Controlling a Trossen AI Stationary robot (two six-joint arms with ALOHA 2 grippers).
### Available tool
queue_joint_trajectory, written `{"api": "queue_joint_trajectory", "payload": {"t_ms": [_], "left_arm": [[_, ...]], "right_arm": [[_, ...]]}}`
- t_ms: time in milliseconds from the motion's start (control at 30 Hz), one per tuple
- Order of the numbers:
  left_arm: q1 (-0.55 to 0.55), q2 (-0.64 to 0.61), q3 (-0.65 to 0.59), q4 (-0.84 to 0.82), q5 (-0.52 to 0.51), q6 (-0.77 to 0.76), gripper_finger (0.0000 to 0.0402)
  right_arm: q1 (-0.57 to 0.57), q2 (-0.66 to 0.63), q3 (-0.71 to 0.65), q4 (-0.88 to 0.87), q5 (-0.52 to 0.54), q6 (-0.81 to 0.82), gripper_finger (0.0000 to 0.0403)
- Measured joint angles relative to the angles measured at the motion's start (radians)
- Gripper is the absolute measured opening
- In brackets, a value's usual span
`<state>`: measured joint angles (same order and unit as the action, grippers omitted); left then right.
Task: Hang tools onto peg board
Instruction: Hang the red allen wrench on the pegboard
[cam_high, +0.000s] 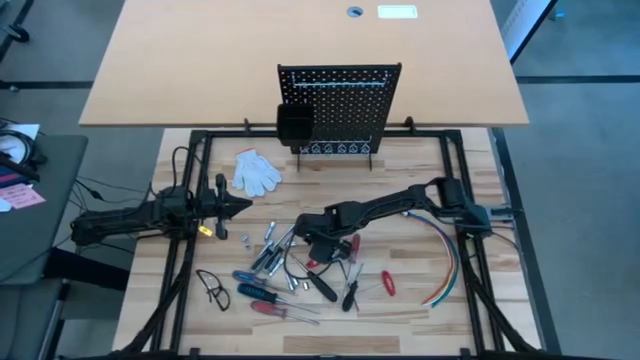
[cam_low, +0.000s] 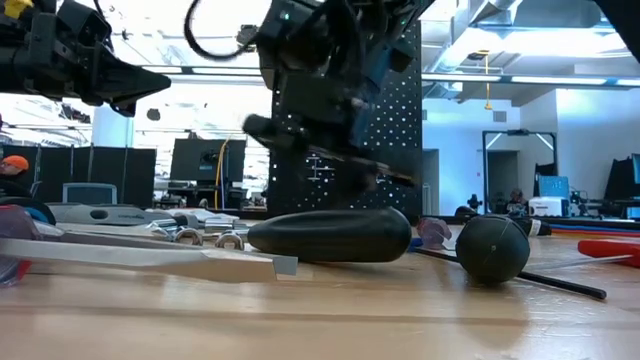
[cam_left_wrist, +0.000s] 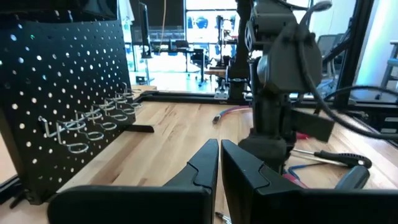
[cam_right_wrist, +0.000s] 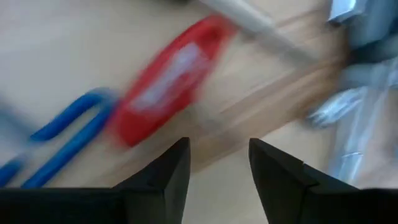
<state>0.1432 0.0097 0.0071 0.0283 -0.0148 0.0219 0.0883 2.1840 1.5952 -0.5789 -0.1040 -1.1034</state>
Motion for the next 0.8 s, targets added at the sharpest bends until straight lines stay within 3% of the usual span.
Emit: {"api": "queue_joint_trajectory", "payload": {"t_ms": [333, 633, 800], "left_arm": [[0.0, 0.013, 0.0, -0.002, 0.001, 0.0, 0.0016], [0.0, 0.014, 0.018, -0.01, 0.002, 0.0, 0.0016], [0.0, 0.014, 0.018, -0.011, 0.002, 0.0, 0.0016]], "right_arm": [[0.0, 0.061, 0.05, -0.009, -0.04, -0.01, 0.0136], [-0.039, 0.045, 0.047, -0.089, -0.039, 0.398, 0.0114], [-0.073, 0.001, 0.043, -0.257, -0.034, 0.544, 0.0106]]}}
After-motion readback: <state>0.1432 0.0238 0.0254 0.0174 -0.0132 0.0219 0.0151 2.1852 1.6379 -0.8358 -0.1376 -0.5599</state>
